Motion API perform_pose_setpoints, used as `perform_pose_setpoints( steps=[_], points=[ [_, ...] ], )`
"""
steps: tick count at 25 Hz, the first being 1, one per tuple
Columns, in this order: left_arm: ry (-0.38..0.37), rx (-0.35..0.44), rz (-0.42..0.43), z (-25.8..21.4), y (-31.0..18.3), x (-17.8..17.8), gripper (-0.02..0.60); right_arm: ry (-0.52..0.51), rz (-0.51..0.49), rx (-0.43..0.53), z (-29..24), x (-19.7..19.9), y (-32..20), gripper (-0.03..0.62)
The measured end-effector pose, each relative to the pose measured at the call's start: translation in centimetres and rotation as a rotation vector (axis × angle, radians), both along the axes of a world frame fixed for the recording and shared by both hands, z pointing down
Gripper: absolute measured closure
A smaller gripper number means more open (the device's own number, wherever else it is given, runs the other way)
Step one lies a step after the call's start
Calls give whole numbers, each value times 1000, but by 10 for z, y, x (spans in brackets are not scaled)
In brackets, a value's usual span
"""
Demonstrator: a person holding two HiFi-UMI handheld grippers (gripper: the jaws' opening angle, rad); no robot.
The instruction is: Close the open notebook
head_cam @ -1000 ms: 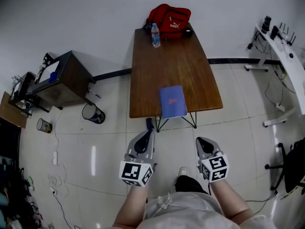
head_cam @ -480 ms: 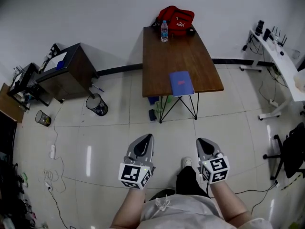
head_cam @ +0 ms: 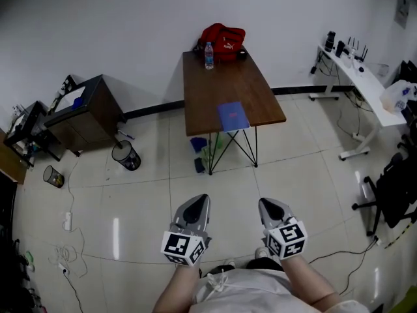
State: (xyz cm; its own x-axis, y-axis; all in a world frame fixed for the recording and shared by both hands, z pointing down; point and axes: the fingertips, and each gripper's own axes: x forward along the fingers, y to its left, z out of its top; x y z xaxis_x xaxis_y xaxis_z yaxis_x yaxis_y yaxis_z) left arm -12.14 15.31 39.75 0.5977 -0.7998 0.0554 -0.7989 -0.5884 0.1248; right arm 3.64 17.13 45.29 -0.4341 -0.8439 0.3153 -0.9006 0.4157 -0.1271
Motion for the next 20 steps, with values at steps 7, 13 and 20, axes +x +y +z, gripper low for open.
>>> perform_pose_setpoints(
  steps=[7, 13, 20],
  points=[
    [-12, 48, -18, -26, 8, 23, 574, -12, -46, 37, -19, 18, 7, 588],
    [1, 31, -45, -25, 12, 52, 574, -4, -66, 40, -23, 52, 7, 588],
    [-2, 23, -32, -24, 11, 76, 574, 17, -91, 67, -26, 70, -2, 588]
  ],
)
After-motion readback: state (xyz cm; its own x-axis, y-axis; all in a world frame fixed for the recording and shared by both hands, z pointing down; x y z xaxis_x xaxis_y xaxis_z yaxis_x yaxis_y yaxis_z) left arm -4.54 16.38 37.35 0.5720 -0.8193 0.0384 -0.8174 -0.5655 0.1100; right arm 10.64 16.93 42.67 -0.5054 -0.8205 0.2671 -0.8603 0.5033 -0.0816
